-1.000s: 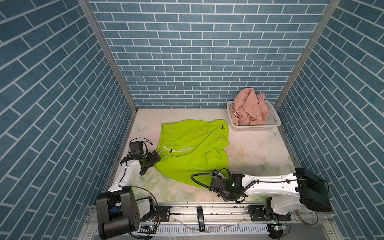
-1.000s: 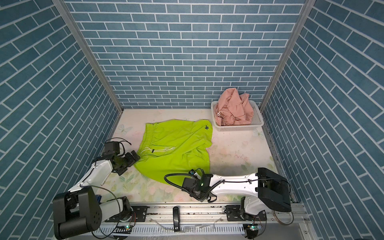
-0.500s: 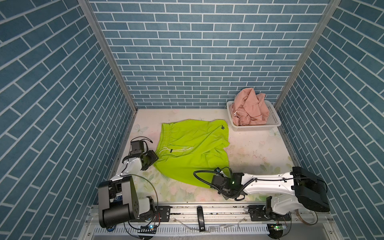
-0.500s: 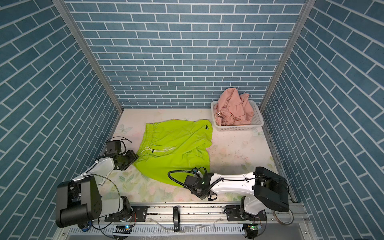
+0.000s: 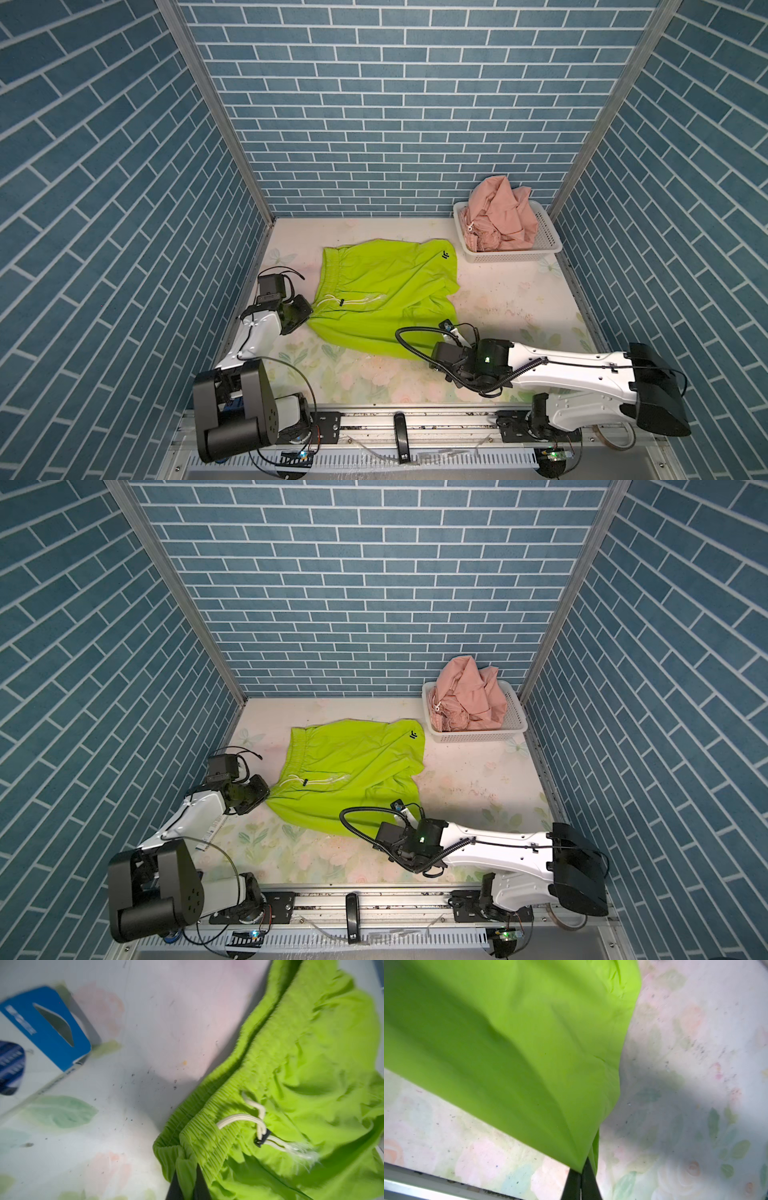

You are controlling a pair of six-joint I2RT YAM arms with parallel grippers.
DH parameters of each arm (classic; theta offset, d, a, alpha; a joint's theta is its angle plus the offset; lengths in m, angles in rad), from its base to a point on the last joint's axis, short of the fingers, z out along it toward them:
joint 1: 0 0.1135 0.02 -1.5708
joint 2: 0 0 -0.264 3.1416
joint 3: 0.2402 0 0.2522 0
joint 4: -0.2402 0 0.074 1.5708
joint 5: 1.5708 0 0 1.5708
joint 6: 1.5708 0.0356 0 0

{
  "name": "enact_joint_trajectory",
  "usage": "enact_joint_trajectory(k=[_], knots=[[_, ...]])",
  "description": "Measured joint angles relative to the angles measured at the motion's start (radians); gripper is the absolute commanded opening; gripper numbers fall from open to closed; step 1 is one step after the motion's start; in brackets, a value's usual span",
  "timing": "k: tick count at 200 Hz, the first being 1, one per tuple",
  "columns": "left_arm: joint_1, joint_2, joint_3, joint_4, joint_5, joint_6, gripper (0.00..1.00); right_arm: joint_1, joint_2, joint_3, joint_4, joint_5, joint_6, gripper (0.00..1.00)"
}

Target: Fold and stack the shorts

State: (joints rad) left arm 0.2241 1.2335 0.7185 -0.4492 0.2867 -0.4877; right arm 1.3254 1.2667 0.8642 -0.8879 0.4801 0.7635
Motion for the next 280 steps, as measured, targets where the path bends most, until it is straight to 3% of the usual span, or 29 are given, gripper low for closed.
enact_joint_trajectory(k=[87, 157, 179, 202, 233, 280], knots=[[0.0, -0.279, 0.146, -0.346, 0.022, 0.084, 0.0, 0.06, -0.143, 0.214, -0.263, 0.28, -0.018, 0.0], [0.0, -0.377, 0.262, -0.527, -0.018, 0.126, 0.02, 0.025, -0.164, 0.357, -0.241, 0.448, -0.29, 0.0], [0.0, -0.35, 0.269, -0.543, -0.027, 0.138, 0.02, -0.097, -0.191, 0.357, -0.13, 0.397, -0.439, 0.0], [-0.002, -0.288, 0.288, -0.541, -0.021, 0.148, 0.02, -0.248, -0.196, 0.357, -0.004, 0.255, -0.583, 0.0], [-0.002, -0.183, 0.315, -0.525, -0.035, 0.168, 0.02, -0.414, -0.084, 0.4, 0.071, 0.063, -0.727, 0.0], [-0.002, -0.053, 0.391, -0.501, -0.095, 0.195, 0.0, -0.528, 0.091, 0.486, 0.103, -0.078, -0.863, 0.0]])
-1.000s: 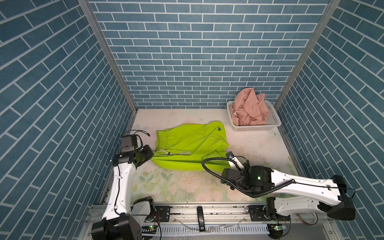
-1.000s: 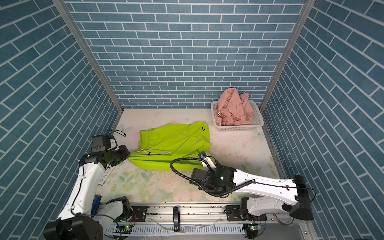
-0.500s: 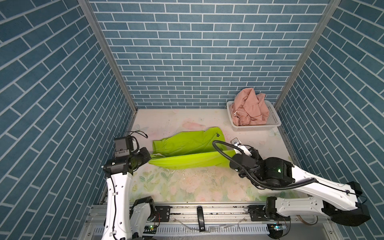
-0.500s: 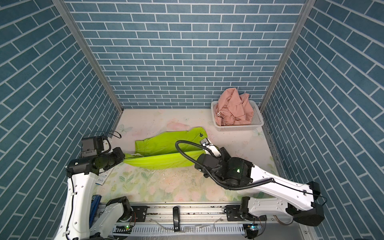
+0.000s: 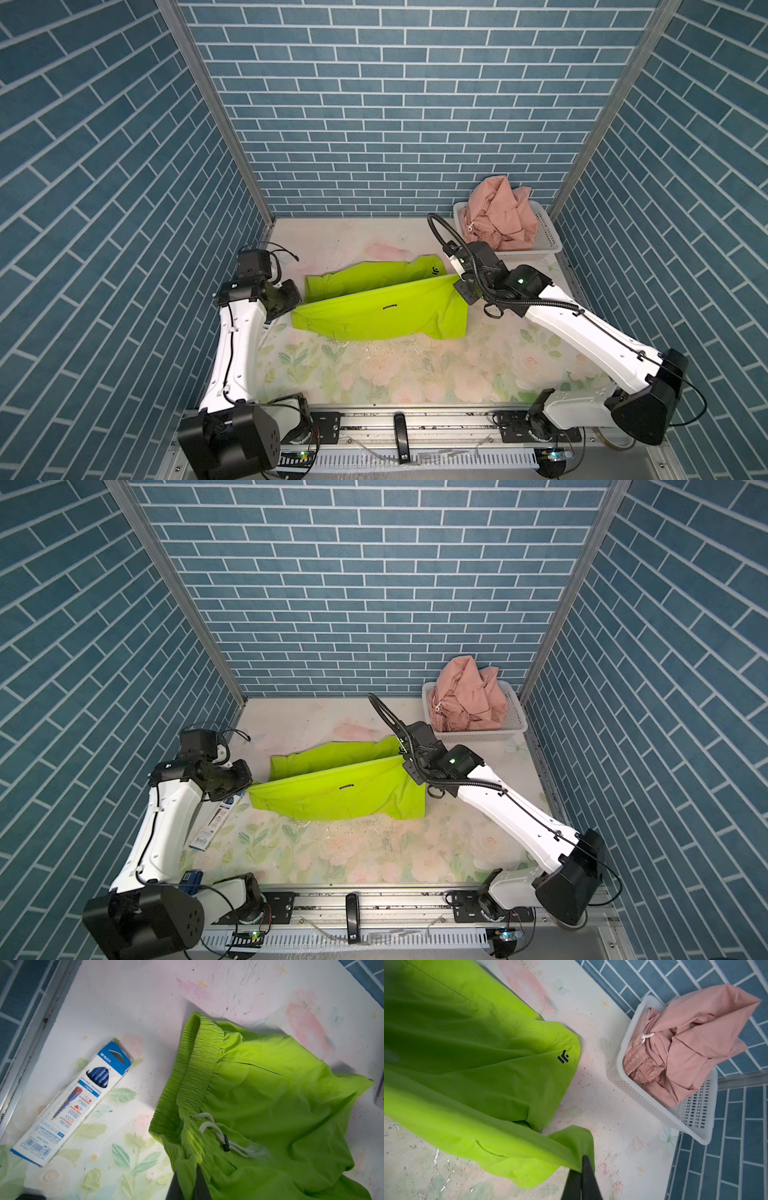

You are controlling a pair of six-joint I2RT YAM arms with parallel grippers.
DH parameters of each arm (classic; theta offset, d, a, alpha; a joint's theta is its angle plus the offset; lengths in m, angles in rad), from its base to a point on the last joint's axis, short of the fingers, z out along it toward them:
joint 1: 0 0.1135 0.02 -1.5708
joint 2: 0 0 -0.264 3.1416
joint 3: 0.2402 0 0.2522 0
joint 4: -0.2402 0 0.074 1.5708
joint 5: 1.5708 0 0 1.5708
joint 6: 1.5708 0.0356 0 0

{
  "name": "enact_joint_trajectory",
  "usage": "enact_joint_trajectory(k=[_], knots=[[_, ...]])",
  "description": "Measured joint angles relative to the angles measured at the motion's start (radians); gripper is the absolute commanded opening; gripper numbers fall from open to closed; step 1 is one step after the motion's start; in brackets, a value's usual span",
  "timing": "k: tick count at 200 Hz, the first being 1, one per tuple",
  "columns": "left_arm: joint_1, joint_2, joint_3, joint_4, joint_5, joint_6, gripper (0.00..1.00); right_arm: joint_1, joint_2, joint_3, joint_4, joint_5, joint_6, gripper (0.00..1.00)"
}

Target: Fold and stack the shorts

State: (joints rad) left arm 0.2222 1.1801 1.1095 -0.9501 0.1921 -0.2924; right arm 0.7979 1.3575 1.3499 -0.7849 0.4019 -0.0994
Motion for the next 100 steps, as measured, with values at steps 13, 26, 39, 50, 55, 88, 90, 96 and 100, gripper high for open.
enact_joint_trajectory(k=[13, 26, 39, 50, 55, 88, 90, 96, 100], knots=[[0.0, 0.009, 0.021, 0.004, -0.014, 0.005, 0.0, 0.0, -0.003, 0.036, -0.012, -0.011, -0.015, 0.0], [0.0, 0.008, 0.038, 0.005, -0.018, 0.012, 0.0, 0.008, -0.03, 0.065, -0.019, -0.013, -0.026, 0.0], [0.0, 0.005, 0.051, 0.005, -0.016, 0.018, 0.0, 0.027, -0.077, 0.076, -0.043, -0.011, -0.034, 0.0], [0.0, -0.002, 0.055, 0.005, -0.012, 0.022, 0.0, 0.052, -0.119, 0.076, -0.072, -0.006, -0.037, 0.0], [0.0, -0.005, 0.055, 0.003, -0.011, 0.024, 0.0, 0.069, -0.14, 0.076, -0.09, -0.002, -0.039, 0.0], [0.0, -0.052, 0.054, -0.017, -0.005, 0.035, 0.0, 0.191, -0.198, 0.08, -0.221, 0.083, -0.036, 0.0], [0.0, -0.056, 0.054, -0.019, -0.005, 0.035, 0.0, 0.195, -0.198, 0.081, -0.227, 0.087, -0.036, 0.0], [0.0, -0.068, 0.054, -0.024, -0.003, 0.037, 0.0, 0.211, -0.198, 0.082, -0.25, 0.104, -0.033, 0.0], [0.0, -0.076, 0.054, -0.029, -0.002, 0.039, 0.0, 0.222, -0.198, 0.082, -0.265, 0.114, -0.03, 0.0]])
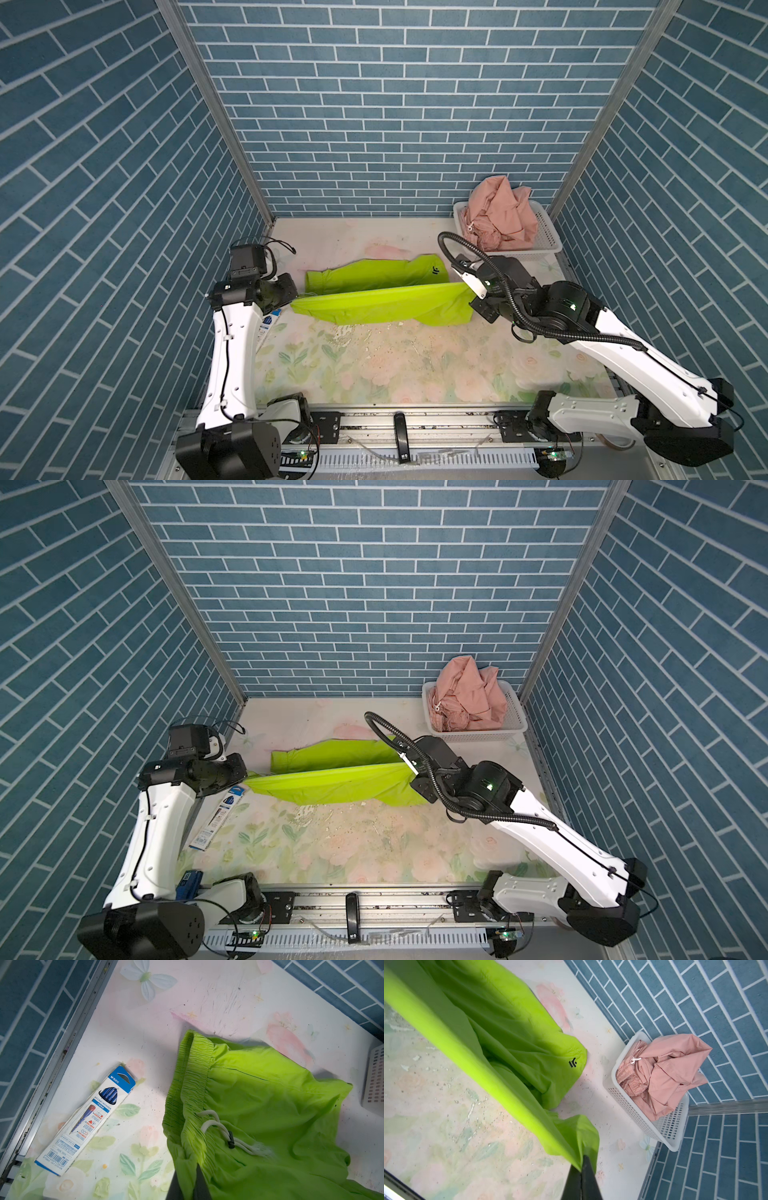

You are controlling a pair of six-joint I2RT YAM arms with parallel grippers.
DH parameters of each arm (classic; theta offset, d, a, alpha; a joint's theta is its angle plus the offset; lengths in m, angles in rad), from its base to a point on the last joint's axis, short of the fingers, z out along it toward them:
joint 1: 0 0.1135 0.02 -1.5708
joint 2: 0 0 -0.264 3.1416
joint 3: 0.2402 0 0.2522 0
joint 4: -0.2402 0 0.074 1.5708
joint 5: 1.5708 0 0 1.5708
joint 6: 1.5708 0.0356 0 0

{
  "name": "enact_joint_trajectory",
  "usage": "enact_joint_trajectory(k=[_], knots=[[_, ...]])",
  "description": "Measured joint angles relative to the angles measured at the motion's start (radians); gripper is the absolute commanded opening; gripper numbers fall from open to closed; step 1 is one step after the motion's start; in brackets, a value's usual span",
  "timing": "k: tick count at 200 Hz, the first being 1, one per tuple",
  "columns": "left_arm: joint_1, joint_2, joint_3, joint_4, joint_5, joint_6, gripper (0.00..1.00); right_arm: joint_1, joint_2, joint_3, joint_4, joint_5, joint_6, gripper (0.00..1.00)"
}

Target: Fold and stack the shorts

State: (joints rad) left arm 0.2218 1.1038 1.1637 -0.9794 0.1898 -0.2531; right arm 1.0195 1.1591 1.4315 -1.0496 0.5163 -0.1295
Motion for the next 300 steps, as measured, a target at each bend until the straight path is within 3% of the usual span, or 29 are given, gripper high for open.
enact_joint_trajectory(k=[57, 104, 181, 300], knots=[[0.0, -0.045, -0.009, -0.062, 0.003, 0.023, 0.0, 0.028, 0.002, 0.004, -0.074, 0.026, -0.004, 0.0], [-0.002, 0.086, 0.018, -0.058, 0.02, 0.031, 0.0, -0.184, 0.07, 0.009, 0.067, -0.158, -0.118, 0.0], [0.0, 0.402, 0.173, -0.004, -0.006, 0.05, 0.0, -0.418, 0.452, 0.214, 0.196, -0.419, -0.262, 0.0], [-0.001, 0.845, 0.488, 0.016, -0.081, 0.024, 0.0, -0.543, 0.924, 0.575, 0.224, -0.64, -0.351, 0.0]])
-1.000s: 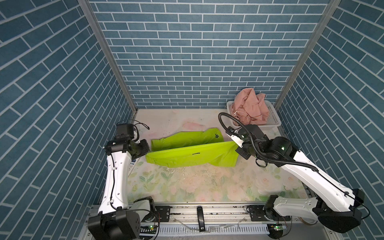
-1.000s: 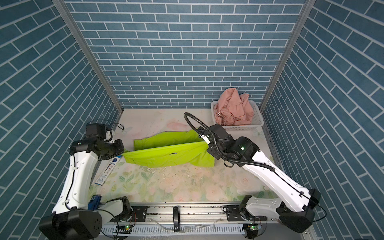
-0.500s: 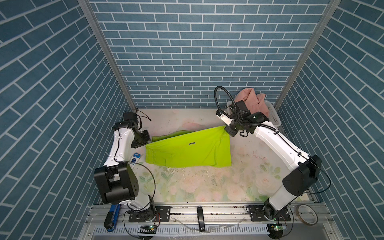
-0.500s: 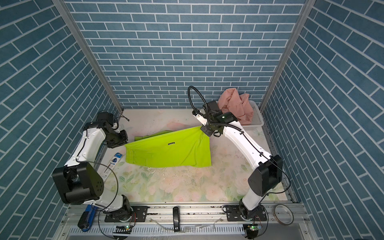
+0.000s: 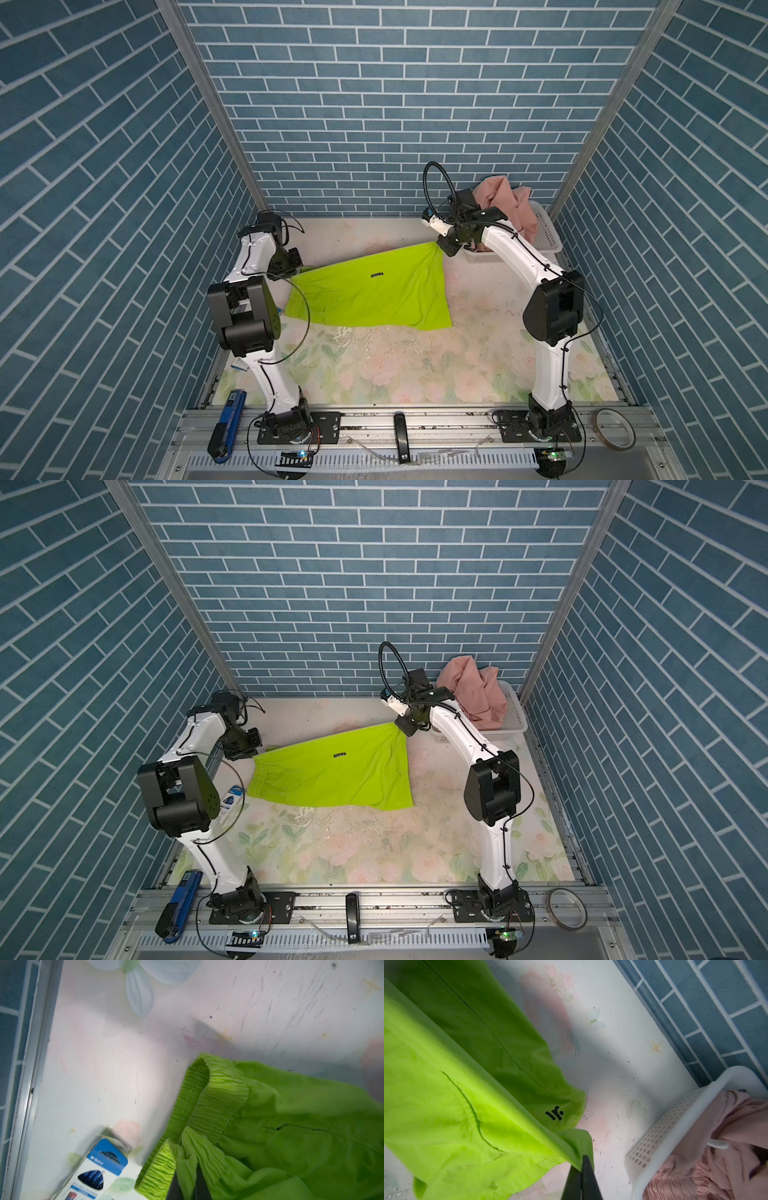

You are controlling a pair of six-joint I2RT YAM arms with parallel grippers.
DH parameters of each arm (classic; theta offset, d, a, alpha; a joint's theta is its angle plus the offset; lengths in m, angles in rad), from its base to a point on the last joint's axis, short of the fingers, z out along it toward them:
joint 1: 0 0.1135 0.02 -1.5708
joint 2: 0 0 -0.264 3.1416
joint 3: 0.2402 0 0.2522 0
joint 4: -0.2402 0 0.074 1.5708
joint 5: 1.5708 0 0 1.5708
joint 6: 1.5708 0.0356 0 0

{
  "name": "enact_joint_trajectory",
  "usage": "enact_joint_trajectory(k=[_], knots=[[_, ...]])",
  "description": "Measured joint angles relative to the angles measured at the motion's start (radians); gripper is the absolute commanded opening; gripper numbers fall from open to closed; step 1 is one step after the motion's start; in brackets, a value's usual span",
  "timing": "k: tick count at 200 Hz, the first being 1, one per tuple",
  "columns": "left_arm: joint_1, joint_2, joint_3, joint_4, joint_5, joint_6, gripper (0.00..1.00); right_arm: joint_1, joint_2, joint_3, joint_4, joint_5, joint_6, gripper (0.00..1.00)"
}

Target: Fold and stack the shorts

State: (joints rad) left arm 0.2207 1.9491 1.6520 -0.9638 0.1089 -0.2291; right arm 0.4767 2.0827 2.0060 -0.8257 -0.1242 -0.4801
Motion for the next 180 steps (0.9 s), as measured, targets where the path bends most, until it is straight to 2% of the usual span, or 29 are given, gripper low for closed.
enact_joint_trajectory(k=[56, 65, 72, 85, 96, 100, 102, 120, 151, 165, 180], knots=[[-0.002, 0.15, 0.102, 0.023, -0.019, -0.011, 0.01, -0.019, 0.152, 0.081, 0.049, -0.046, 0.002, 0.0], [-0.002, 0.164, 0.112, 0.027, -0.02, -0.014, 0.05, -0.021, 0.178, 0.093, 0.061, -0.049, 0.004, 0.0], [-0.002, 0.173, 0.119, 0.03, -0.021, -0.014, 0.2, -0.023, 0.198, 0.103, 0.07, -0.052, 0.007, 0.0], [-0.002, 0.18, 0.13, 0.036, -0.029, -0.014, 0.53, -0.026, 0.238, 0.132, 0.079, -0.057, 0.023, 0.23], [0.002, 0.185, 0.145, 0.044, -0.042, -0.013, 0.77, -0.031, 0.271, 0.167, 0.087, -0.058, 0.047, 0.37], [0.003, 0.185, 0.152, 0.05, -0.045, -0.013, 0.96, -0.034, 0.282, 0.178, 0.089, -0.058, 0.051, 0.44], [0.004, 0.185, 0.154, 0.051, -0.046, -0.013, 0.99, -0.035, 0.288, 0.185, 0.09, -0.059, 0.065, 0.46], [0.011, 0.186, 0.178, 0.064, -0.055, -0.018, 1.0, -0.047, 0.328, 0.243, 0.095, -0.068, 0.097, 0.59], [0.016, 0.181, 0.217, 0.064, -0.053, -0.018, 1.0, -0.06, 0.304, 0.232, 0.113, -0.114, 0.205, 0.64], [0.016, 0.161, 0.215, 0.061, -0.041, -0.019, 1.0, -0.063, 0.219, 0.114, 0.143, -0.142, 0.272, 0.67], [0.016, 0.106, 0.18, 0.066, -0.026, -0.024, 1.0, -0.063, 0.059, -0.095, 0.183, -0.175, 0.349, 0.69]])
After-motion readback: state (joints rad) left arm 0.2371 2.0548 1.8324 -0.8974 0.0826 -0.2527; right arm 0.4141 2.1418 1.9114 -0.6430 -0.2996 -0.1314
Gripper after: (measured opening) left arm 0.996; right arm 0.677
